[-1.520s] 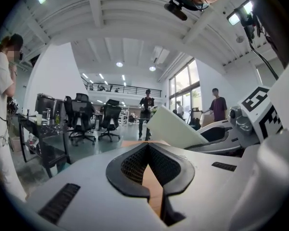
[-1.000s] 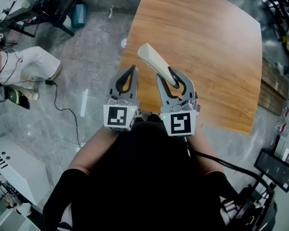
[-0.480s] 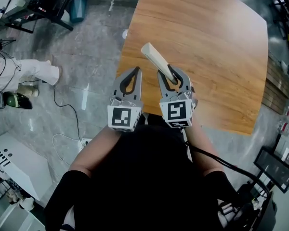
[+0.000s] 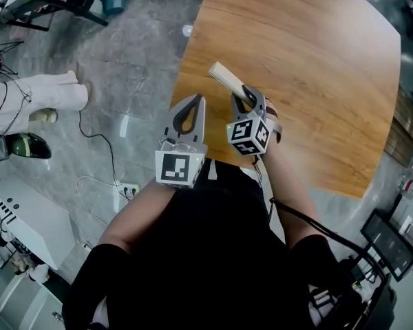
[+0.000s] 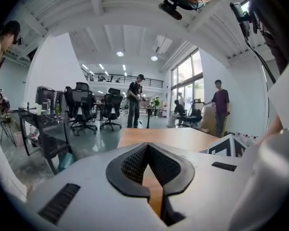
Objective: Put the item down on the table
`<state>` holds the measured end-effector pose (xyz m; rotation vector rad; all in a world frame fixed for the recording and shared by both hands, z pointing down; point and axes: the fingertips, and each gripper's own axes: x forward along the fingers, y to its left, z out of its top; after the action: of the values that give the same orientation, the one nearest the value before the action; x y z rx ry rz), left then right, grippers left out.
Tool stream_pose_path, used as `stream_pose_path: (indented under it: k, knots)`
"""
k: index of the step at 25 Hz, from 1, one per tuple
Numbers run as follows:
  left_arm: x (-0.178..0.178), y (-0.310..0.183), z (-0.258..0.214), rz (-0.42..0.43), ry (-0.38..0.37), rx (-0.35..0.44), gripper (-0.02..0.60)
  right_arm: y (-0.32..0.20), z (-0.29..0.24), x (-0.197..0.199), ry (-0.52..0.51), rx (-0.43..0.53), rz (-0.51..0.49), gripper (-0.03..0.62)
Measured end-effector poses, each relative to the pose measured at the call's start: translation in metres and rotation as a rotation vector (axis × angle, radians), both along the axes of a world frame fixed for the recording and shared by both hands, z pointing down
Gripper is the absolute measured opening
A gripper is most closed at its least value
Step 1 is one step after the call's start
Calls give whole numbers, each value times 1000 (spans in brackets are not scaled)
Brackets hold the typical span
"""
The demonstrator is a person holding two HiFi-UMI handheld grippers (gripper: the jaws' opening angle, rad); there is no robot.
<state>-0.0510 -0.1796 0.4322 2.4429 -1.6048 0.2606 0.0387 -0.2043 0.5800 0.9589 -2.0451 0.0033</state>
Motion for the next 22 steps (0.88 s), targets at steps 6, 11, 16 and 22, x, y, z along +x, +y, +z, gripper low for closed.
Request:
stream_pose_path:
  k: [6, 11, 16, 22]
  knots:
    - [-12, 4, 13, -23, 2, -29, 3, 0, 37, -3, 66, -55, -14, 143]
    - [-14, 7, 14, -31, 4, -28, 3, 9, 51, -9, 28, -121, -20, 143]
    - [-16, 14, 10, -31, 4, -27, 3, 17, 41, -15, 6, -123, -42, 169]
    - [-14, 25, 3, -24, 8, -11, 3, 33, -1, -15, -86, -62, -10, 169]
